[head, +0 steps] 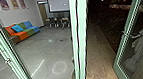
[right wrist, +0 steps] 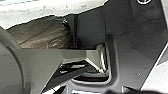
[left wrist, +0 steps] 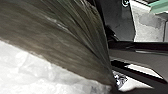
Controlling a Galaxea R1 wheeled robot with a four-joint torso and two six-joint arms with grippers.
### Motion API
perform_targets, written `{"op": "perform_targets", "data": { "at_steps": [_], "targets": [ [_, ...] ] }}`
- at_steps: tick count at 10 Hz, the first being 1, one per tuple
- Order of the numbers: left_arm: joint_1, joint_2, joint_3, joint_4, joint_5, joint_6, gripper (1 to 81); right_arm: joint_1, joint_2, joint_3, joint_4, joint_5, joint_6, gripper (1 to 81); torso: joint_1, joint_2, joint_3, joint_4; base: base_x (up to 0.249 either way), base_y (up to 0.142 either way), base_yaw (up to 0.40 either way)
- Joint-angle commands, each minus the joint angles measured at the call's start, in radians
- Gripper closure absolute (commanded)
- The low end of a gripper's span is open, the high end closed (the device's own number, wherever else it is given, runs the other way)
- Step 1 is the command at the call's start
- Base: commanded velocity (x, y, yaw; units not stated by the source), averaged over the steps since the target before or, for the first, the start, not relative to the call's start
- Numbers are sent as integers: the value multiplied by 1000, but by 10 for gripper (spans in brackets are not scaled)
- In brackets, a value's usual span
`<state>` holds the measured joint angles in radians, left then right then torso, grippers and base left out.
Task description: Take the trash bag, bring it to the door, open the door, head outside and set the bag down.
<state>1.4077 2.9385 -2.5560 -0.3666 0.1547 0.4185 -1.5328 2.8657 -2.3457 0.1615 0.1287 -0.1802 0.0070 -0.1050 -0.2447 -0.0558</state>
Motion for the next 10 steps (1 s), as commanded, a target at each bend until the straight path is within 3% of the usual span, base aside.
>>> {"op": "perform_targets", "data": {
  "at_steps": [1,5,10],
  "targets": [
    [-43,1,5,6,80,6,811,27,-6,11,-14,-63,-4,10,0,0,0,0,-111,0,0],
    [-45,2,3,12,78,6,811,27,-6,10,-17,-63,-4,10,0,0,0,0,-102,0,0],
    [-45,4,-6,14,78,5,811,27,5,-10,-19,-63,-4,10,-2,-1,0,0,0,0,0]
  ]
}}
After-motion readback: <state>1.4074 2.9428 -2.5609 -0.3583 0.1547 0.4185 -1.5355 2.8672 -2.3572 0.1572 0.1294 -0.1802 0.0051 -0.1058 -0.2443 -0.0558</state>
